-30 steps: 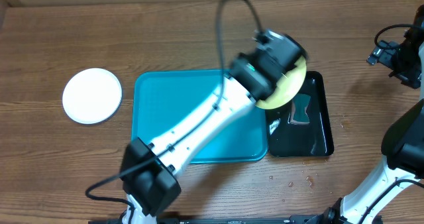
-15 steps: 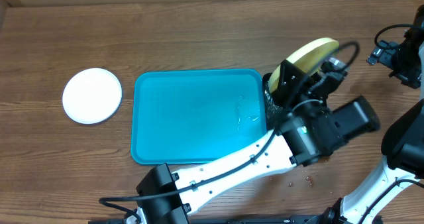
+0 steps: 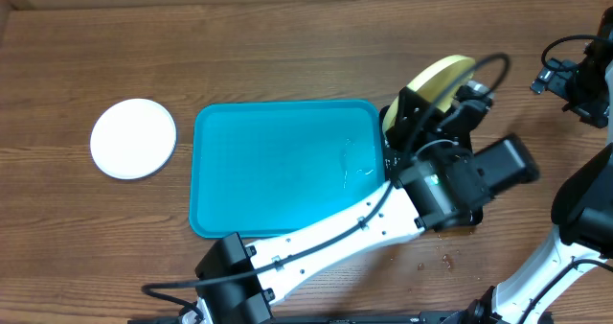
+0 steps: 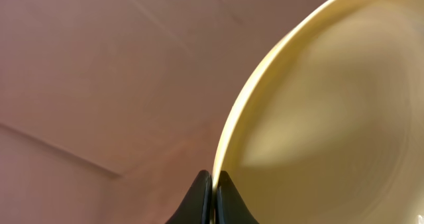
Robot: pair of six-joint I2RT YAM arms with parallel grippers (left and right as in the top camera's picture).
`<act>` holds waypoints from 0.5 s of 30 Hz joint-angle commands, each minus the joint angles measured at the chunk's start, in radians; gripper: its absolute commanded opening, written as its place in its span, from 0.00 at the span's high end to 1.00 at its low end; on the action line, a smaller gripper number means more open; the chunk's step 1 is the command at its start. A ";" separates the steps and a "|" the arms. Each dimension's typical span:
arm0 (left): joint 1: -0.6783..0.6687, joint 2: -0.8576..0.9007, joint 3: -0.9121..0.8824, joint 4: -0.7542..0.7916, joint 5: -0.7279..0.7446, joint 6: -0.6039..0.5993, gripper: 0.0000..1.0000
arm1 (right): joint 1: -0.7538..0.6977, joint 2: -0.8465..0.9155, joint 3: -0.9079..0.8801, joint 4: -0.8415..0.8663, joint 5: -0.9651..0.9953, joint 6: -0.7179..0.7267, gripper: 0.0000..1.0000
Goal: Clean dirty plates on tray and stack at the side
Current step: 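Carry the yellow plate left and set it on the stacked plates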
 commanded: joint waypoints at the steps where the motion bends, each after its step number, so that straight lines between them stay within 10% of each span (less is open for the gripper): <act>1: 0.082 0.002 0.022 -0.092 0.369 -0.272 0.96 | 0.001 -0.027 0.016 0.006 0.007 0.004 0.00; 7: 0.275 0.013 -0.031 -0.137 0.882 -0.359 0.96 | 0.001 -0.027 0.016 0.006 0.007 0.004 0.00; 15: 0.591 0.014 -0.168 -0.137 1.110 -0.358 0.96 | 0.001 -0.027 0.016 0.006 0.006 0.004 0.00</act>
